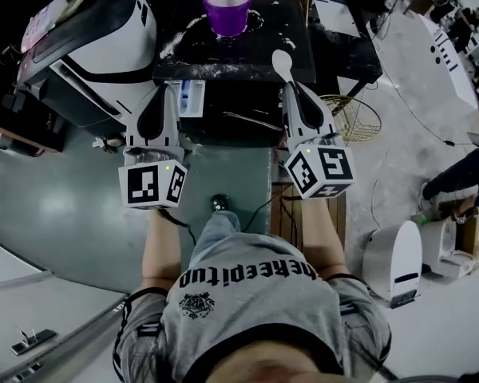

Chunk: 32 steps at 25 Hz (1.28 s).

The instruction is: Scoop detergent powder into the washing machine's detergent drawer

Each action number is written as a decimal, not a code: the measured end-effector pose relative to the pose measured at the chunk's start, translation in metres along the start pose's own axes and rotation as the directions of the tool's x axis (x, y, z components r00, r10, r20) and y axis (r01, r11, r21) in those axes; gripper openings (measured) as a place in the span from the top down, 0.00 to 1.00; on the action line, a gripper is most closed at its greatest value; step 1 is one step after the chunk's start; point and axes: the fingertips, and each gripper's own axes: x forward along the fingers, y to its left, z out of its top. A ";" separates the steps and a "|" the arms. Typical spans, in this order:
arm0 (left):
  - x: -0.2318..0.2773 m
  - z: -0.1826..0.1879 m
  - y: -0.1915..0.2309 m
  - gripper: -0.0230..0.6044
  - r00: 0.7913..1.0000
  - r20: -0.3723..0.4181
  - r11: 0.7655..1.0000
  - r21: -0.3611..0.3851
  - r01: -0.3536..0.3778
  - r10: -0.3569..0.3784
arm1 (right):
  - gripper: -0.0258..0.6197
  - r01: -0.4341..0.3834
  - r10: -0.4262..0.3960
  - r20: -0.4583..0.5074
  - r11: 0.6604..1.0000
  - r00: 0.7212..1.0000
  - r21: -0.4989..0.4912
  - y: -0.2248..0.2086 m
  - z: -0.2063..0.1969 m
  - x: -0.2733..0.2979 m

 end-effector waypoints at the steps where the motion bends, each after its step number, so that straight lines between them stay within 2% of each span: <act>1: 0.007 -0.002 0.005 0.96 1.000 0.000 1.000 0.000 0.005 -0.005 | 0.95 0.005 -0.005 0.000 1.000 1.000 0.002 -0.001 -0.001 0.009; 13: 0.071 -0.026 0.074 0.96 0.998 -0.002 0.998 0.003 0.057 -0.057 | 0.95 0.055 -0.055 0.007 0.998 0.998 0.010 0.006 -0.014 0.096; 23: 0.101 -0.038 0.122 0.96 0.997 0.004 0.997 0.000 0.077 -0.077 | 0.95 0.072 -0.073 0.013 0.997 0.997 0.028 0.019 -0.022 0.149; 32: 0.118 -0.057 0.134 0.96 0.995 -0.007 0.994 -0.038 0.101 -0.102 | 0.95 0.086 -0.085 -0.012 0.996 0.996 0.027 0.020 -0.033 0.164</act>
